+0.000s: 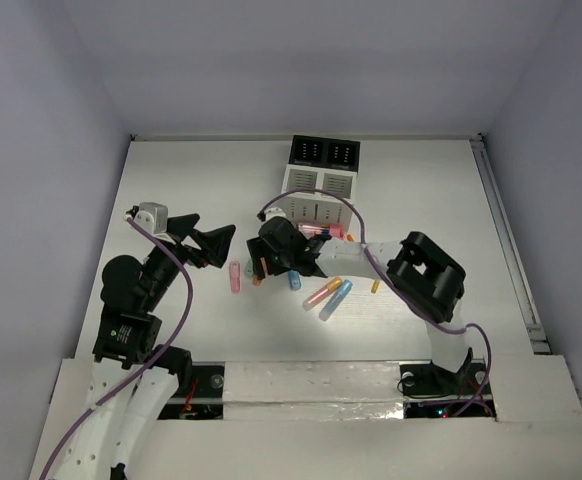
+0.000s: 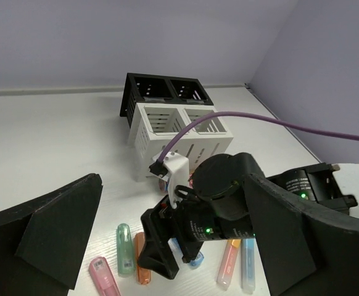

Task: Sort the stationery into containers
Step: Pick up the pen from the center of the board.

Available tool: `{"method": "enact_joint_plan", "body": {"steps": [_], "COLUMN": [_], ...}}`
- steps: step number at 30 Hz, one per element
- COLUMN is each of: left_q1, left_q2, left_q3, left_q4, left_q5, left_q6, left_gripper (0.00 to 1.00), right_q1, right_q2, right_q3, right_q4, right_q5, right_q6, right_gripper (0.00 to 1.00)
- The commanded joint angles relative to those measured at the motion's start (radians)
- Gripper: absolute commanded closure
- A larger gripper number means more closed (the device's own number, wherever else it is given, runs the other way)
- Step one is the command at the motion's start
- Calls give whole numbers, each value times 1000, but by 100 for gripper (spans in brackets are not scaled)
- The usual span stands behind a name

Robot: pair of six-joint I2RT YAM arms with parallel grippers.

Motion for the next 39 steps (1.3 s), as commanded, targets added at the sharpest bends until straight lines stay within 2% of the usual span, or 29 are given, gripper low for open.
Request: {"method": "enact_joint_plan", "body": {"steps": [1, 3, 5, 17, 23, 26, 29, 31, 33, 35, 39], "left_q1": [5, 5, 5, 5, 5, 5, 5, 5, 5, 5, 5], "left_q2": [-8, -6, -8, -3, -2, 0, 1, -2, -3, -5, -6], "left_q3": [40, 40, 41, 41, 40, 41, 41, 41, 40, 41, 41], "left_q4": [34, 34, 34, 38, 35, 35, 35, 35, 34, 32, 31], "left_q5": [-1, 1, 1, 1, -4, -5, -7, -9, -12, -16, -16], "left_q6": [-4, -6, -6, -6, -9, -7, -7, -7, -9, -7, -7], "left_gripper": [1, 1, 1, 1, 1, 1, 1, 1, 1, 1, 1], "right_q1": [20, 20, 20, 29, 29, 29, 29, 29, 29, 29, 29], "right_q2": [28, 46, 62, 124, 132, 123, 120, 128, 134, 132, 123], "right_q3": [66, 73, 78, 147, 149, 133, 126, 127, 129, 129, 124], "right_q4": [-21, -29, -38, -144, -175, -167, -164, -165, -165, -162, -155], "right_q5": [33, 39, 44, 140, 167, 157, 151, 151, 144, 139, 138], "right_q6": [9, 9, 4, -49, -74, -69, -66, -66, -62, -57, -45], "right_gripper": [23, 24, 31, 35, 46, 46, 39, 39, 43, 56, 61]}}
